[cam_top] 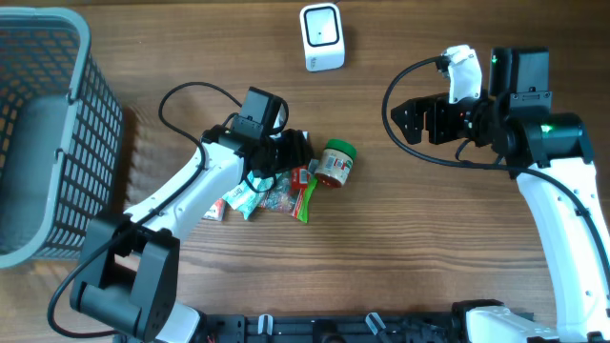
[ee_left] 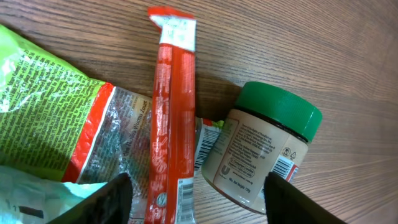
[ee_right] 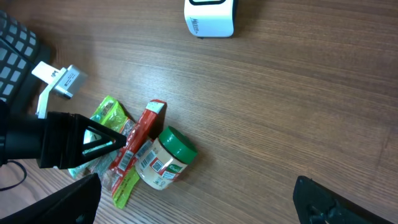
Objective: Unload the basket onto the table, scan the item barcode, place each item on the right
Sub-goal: 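Carry the red stick packet out and set it beside the jar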
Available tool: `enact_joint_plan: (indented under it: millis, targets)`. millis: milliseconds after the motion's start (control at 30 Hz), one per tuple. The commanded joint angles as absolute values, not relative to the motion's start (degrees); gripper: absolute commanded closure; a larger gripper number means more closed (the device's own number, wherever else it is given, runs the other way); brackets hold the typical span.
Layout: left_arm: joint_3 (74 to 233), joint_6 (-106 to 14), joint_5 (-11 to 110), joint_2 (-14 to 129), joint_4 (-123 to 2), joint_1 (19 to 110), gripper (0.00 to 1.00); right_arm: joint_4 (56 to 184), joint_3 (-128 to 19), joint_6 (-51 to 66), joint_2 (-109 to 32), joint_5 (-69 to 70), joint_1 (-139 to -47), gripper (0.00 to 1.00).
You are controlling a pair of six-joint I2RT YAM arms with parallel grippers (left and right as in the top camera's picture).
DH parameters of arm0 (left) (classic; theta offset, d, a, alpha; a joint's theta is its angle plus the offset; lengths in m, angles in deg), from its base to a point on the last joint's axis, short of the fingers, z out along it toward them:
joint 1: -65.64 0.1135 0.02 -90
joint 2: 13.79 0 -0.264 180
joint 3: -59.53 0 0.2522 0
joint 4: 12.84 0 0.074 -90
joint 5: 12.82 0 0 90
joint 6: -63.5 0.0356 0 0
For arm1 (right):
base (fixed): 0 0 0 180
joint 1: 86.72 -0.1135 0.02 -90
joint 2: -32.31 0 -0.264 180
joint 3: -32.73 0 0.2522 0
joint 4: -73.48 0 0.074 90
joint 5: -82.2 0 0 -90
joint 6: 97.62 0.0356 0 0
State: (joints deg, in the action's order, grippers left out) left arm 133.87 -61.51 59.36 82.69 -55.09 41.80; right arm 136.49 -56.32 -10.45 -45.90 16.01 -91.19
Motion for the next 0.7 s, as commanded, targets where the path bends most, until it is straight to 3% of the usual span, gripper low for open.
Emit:
enact_joint_plan:
  millis: [0,200,300,333,667]
  targets:
    - [134.44,-61.25,59.69,80.4,-55.73,43.11,0.37,136.32,-57.37,-10.43,-45.97,16.64,-91.36,0.0]
    - [140.76,-53.36,63.77,74.78,-64.49,46.76,0.31,136.32,-57.37,-10.43,-45.97,16.64,-91.36,0.0]
    - [141.78,-50.43,73.63,73.43,-68.47,48.54,0.04,136.32,-57.37,-10.43,-45.97,16.64,-91.36,0.0]
    - [141.78,-50.45,74.92,73.43,-68.47,49.02,0.0,136.32,-57.37,-10.45,-45.97,16.64,-91.36,0.0]
    - [141.78,-50.58,76.61,73.54,-69.6,50.63,0.0,136.32,-57.37,-10.43,-45.97,16.64,-91.36,0.0]
